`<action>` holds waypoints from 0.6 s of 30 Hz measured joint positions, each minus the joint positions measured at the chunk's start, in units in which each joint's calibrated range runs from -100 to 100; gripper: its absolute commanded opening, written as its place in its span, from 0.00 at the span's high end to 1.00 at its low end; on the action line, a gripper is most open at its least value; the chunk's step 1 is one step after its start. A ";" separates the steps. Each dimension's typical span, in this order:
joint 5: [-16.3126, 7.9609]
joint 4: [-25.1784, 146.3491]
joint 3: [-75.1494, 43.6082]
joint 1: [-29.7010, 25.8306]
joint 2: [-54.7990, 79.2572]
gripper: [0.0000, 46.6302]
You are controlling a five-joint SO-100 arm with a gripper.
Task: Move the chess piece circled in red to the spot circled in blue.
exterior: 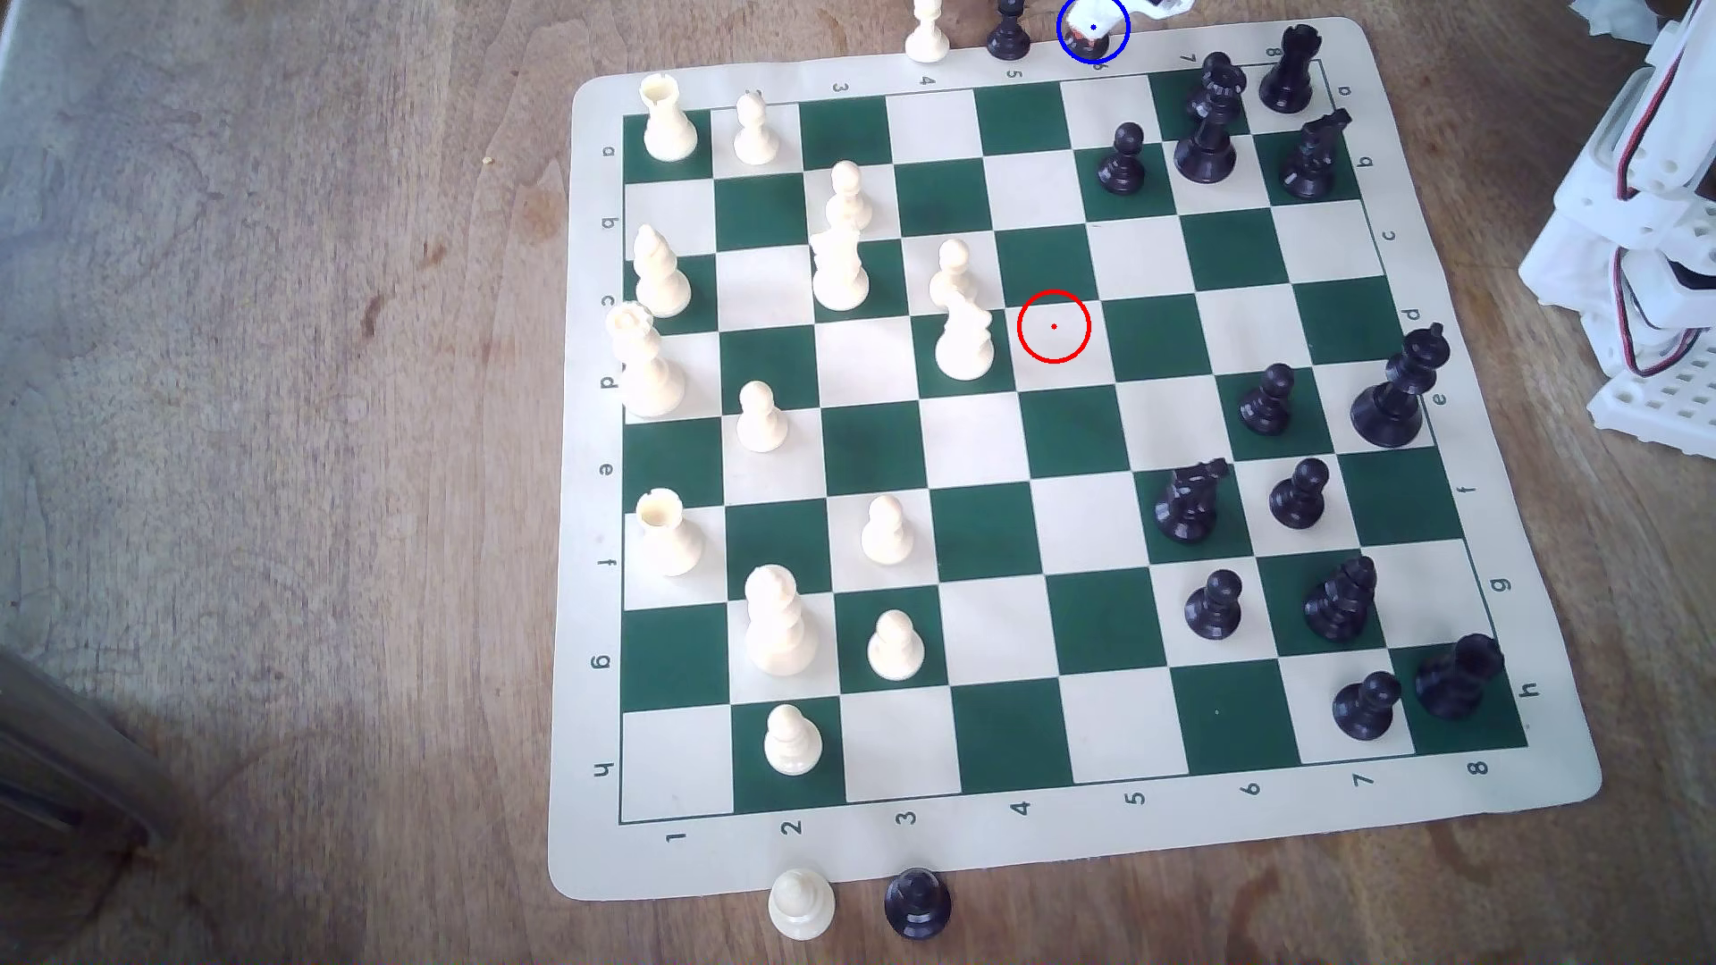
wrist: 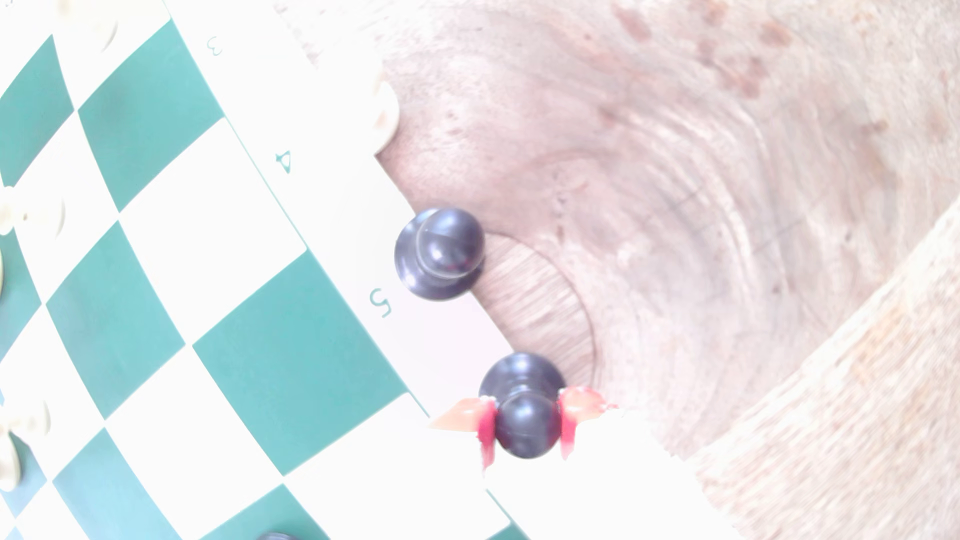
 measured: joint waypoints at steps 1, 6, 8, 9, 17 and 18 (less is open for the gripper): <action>0.05 0.00 0.00 0.00 0.00 0.99; 0.34 0.00 0.00 0.07 0.00 0.99; 0.49 0.00 0.00 0.37 0.00 0.99; 0.49 0.00 0.00 0.44 0.00 0.99; 0.49 -0.08 0.00 0.88 0.00 0.49; 0.49 -0.08 0.00 0.88 0.00 0.49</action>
